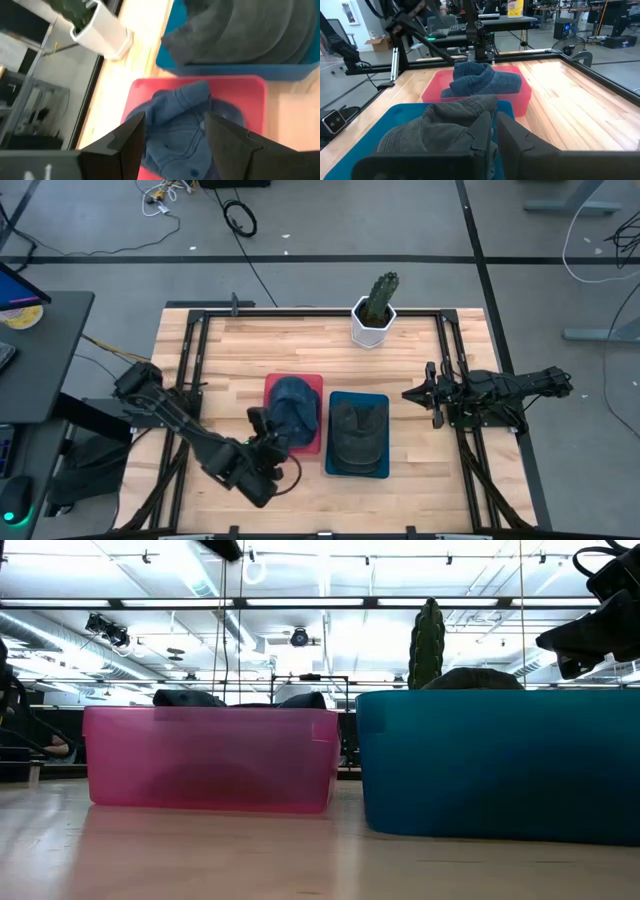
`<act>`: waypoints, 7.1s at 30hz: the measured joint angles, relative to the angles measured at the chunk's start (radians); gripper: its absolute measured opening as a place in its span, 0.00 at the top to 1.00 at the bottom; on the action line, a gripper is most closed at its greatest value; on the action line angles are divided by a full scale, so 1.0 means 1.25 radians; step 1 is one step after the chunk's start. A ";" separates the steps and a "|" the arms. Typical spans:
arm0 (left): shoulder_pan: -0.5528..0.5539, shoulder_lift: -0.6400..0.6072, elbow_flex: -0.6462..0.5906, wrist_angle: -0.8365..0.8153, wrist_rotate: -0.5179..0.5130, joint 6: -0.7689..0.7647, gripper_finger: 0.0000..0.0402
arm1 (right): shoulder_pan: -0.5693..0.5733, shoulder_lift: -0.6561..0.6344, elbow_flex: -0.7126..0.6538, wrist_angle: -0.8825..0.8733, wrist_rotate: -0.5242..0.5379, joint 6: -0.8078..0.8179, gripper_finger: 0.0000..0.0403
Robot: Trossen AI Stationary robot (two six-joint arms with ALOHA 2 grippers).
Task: Pick & Place hat
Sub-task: Return to Home Position
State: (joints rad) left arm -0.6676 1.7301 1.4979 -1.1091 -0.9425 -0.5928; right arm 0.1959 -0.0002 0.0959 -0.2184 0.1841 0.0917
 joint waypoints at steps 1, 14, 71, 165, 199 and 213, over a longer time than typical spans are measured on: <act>-0.008 -0.007 0.000 0.008 -0.001 0.013 0.49 | 0.000 0.000 0.000 0.000 0.000 0.000 0.91; -0.014 -0.032 -0.060 0.325 0.230 0.343 0.49 | 0.000 0.000 0.000 0.000 0.000 0.000 0.91; 0.475 -1.004 -1.089 1.186 0.920 0.328 0.49 | 0.000 0.000 0.000 0.000 0.000 0.000 0.91; 0.492 -1.332 -1.190 0.941 0.674 0.459 0.49 | 0.000 0.000 0.000 0.000 0.000 0.000 0.91; 0.492 -1.332 -1.190 0.941 0.675 0.458 0.49 | 0.000 0.000 0.000 0.000 0.000 0.000 0.91; 0.493 -1.332 -1.189 0.941 0.675 0.458 0.49 | 0.000 0.000 0.000 0.000 0.000 0.000 0.91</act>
State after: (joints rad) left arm -0.0519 0.0654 0.0113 0.0669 -0.0990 -0.0200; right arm 0.1963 -0.0002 0.0956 -0.2180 0.1841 0.0917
